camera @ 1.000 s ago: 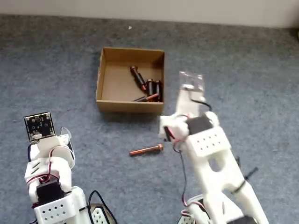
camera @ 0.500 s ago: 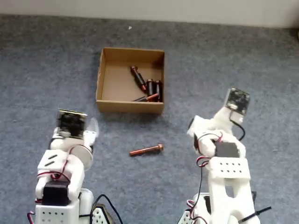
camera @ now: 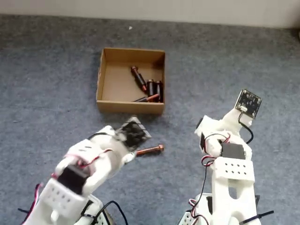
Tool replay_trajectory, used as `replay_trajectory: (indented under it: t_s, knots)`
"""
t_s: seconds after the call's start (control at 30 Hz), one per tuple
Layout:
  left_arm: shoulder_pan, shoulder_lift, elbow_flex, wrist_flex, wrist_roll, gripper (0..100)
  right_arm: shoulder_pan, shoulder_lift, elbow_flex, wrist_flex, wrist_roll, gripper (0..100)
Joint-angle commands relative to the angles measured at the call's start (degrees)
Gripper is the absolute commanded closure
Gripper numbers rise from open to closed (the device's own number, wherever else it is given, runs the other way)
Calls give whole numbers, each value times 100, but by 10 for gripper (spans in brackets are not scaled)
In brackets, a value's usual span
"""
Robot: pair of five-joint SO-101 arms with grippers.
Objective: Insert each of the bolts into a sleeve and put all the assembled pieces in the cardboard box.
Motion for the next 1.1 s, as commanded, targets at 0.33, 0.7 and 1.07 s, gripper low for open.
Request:
replay_trajectory:
  t_s: [0.33, 0.7, 1.07]
  knots:
    - [541, 4646, -2220, -651, -290, 776, 400, -171, -57, -145, 70, 993]
    - [708, 7143, -3530, -730, -387, 779, 532, -189, -57, -145, 70, 993]
    - [796, 7433, -3855, -703, -387, 995, 523, -198, -57, -145, 70, 993]
